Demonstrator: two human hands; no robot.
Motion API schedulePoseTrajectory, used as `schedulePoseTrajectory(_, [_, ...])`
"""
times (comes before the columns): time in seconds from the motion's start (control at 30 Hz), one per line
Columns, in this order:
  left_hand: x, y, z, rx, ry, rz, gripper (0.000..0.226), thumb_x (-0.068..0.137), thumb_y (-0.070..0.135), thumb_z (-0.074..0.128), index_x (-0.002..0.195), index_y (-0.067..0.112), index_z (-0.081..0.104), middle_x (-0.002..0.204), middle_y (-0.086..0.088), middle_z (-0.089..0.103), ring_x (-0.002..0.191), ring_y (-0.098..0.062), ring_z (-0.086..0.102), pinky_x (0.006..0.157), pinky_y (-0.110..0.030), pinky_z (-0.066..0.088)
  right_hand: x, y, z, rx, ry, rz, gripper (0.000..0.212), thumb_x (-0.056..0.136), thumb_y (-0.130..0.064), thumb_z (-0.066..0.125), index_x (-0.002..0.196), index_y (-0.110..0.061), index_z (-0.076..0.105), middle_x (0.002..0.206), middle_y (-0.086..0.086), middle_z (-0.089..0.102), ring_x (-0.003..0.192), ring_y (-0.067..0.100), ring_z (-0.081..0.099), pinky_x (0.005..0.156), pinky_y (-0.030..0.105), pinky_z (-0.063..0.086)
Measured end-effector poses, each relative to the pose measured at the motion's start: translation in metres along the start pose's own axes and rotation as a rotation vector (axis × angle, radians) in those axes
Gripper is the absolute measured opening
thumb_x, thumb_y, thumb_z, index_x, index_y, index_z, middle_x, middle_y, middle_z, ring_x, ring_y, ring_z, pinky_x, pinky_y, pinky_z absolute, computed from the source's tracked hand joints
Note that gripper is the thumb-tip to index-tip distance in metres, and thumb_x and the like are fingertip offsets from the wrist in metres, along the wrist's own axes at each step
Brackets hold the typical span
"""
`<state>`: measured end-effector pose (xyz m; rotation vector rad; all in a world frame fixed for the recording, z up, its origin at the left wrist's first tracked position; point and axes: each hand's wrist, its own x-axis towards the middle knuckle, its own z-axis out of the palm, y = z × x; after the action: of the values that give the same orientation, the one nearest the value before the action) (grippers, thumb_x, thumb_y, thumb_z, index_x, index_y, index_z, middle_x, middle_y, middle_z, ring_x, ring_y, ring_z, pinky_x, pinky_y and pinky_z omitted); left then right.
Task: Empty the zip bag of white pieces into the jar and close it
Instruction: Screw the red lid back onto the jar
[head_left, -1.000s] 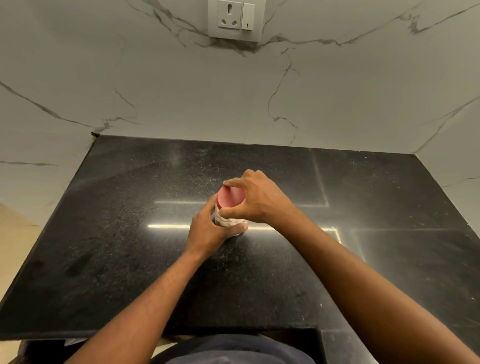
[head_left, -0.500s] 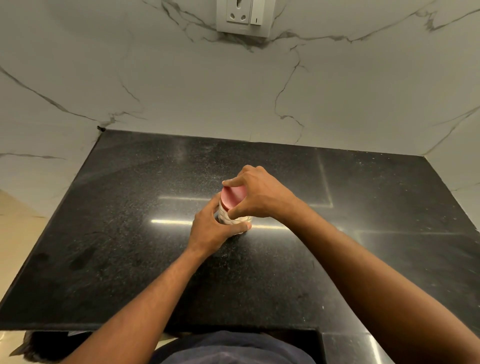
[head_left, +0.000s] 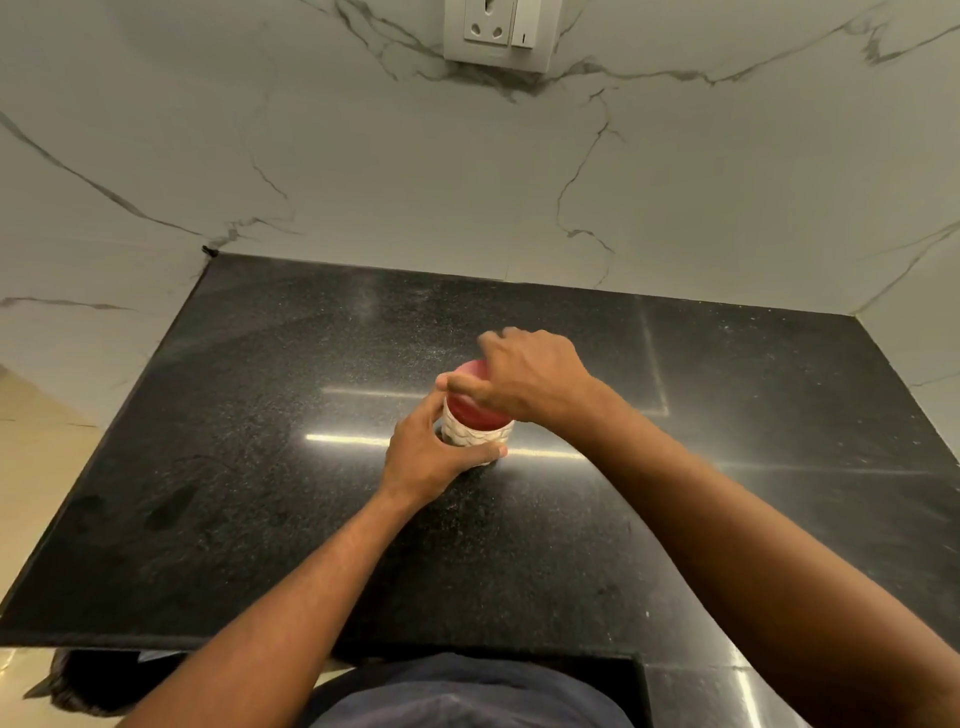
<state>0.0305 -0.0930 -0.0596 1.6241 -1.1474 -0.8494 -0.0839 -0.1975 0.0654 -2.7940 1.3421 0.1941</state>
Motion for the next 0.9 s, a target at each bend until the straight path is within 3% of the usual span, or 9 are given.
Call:
schedulePoseTrajectory(0.07, [0.0, 0.0, 0.001, 0.021, 0.003, 0.008, 0.082, 0.056, 0.062, 0.096, 0.128, 0.047, 0.059, 0.116, 0.021, 0.075, 0.105, 0.007, 0.07, 0.091, -0.033, 0.063, -0.007, 0.005, -0.003, 0.139, -0.127, -0.223, 0.074, 0.087, -0.068, 0.063, 0.151, -0.034, 0.045, 0.144, 0.003, 0.055, 0.116, 0.025, 0.063, 0.083, 0.036, 0.052])
schedulePoseTrajectory(0.13, [0.0, -0.001, 0.001, 0.048, 0.01, 0.012, 0.085, 0.056, 0.063, 0.096, 0.13, 0.047, 0.057, 0.115, 0.024, 0.074, 0.105, 0.014, 0.066, 0.09, -0.024, 0.059, -0.009, 0.006, -0.006, 0.119, -0.197, -0.323, 0.084, 0.078, -0.044, 0.08, 0.152, -0.041, 0.043, 0.146, 0.001, 0.052, 0.117, 0.022, 0.061, 0.085, 0.033, 0.055])
schedulePoseTrajectory(0.2, [0.0, -0.002, 0.001, 0.047, 0.019, 0.01, 0.089, 0.056, 0.064, 0.096, 0.134, 0.047, 0.056, 0.119, 0.025, 0.072, 0.107, 0.013, 0.065, 0.091, -0.023, 0.057, -0.005, 0.004, -0.005, 0.079, -0.126, -0.306, 0.076, 0.075, -0.043, 0.082, 0.145, -0.038, 0.053, 0.131, -0.001, 0.062, 0.1, 0.017, 0.06, 0.073, 0.029, 0.051])
schedulePoseTrajectory(0.3, [0.0, -0.005, 0.002, 0.018, 0.014, -0.01, 0.088, 0.055, 0.062, 0.096, 0.132, 0.053, 0.054, 0.12, 0.027, 0.069, 0.112, 0.009, 0.062, 0.096, -0.033, 0.059, 0.004, -0.004, -0.004, 0.003, -0.039, -0.056, 0.066, 0.08, -0.078, 0.061, 0.105, -0.018, 0.07, 0.09, 0.001, 0.071, 0.074, 0.019, 0.061, 0.057, 0.029, 0.043])
schedulePoseTrajectory(0.43, [-0.001, -0.005, 0.001, 0.02, 0.0, 0.011, 0.089, 0.057, 0.06, 0.096, 0.133, 0.061, 0.049, 0.121, 0.028, 0.069, 0.113, 0.005, 0.066, 0.096, -0.035, 0.06, 0.008, -0.003, -0.003, -0.142, -0.012, 0.133, 0.076, 0.095, -0.08, 0.031, 0.076, -0.013, 0.061, 0.063, 0.003, 0.056, 0.056, 0.02, 0.055, 0.059, 0.034, 0.049])
schedulePoseTrajectory(0.57, [-0.001, -0.003, 0.001, 0.028, 0.023, 0.013, 0.091, 0.055, 0.063, 0.096, 0.133, 0.063, 0.05, 0.12, 0.034, 0.07, 0.11, 0.01, 0.067, 0.088, -0.021, 0.057, 0.003, 0.013, -0.01, 0.088, -0.127, -0.159, 0.042, 0.099, -0.05, 0.054, 0.133, -0.028, 0.062, 0.126, 0.005, 0.067, 0.105, 0.026, 0.066, 0.078, 0.035, 0.051])
schedulePoseTrajectory(0.67, [-0.002, -0.001, 0.0, 0.08, 0.035, 0.015, 0.083, 0.055, 0.066, 0.095, 0.121, 0.072, 0.045, 0.107, 0.047, 0.064, 0.103, 0.031, 0.056, 0.075, -0.004, 0.049, -0.006, 0.011, -0.015, 0.137, -0.31, -0.356, 0.08, 0.079, -0.035, 0.081, 0.15, -0.043, 0.045, 0.146, 0.0, 0.05, 0.122, 0.023, 0.057, 0.087, 0.032, 0.052])
schedulePoseTrajectory(0.77, [-0.002, -0.002, 0.002, 0.082, 0.033, 0.013, 0.084, 0.054, 0.069, 0.094, 0.124, 0.069, 0.046, 0.11, 0.04, 0.064, 0.103, 0.029, 0.057, 0.084, -0.015, 0.051, -0.003, 0.006, -0.009, 0.051, -0.145, -0.297, 0.066, 0.077, -0.051, 0.08, 0.138, -0.036, 0.059, 0.119, -0.006, 0.063, 0.099, 0.017, 0.06, 0.07, 0.028, 0.049])
schedulePoseTrajectory(0.9, [-0.002, -0.001, 0.001, 0.04, 0.024, 0.003, 0.085, 0.055, 0.064, 0.095, 0.125, 0.071, 0.048, 0.116, 0.039, 0.068, 0.111, 0.01, 0.065, 0.094, -0.036, 0.061, 0.007, -0.003, 0.003, -0.079, 0.002, 0.063, 0.072, 0.091, -0.082, 0.039, 0.068, -0.015, 0.051, 0.063, 0.002, 0.054, 0.058, 0.021, 0.055, 0.055, 0.031, 0.045])
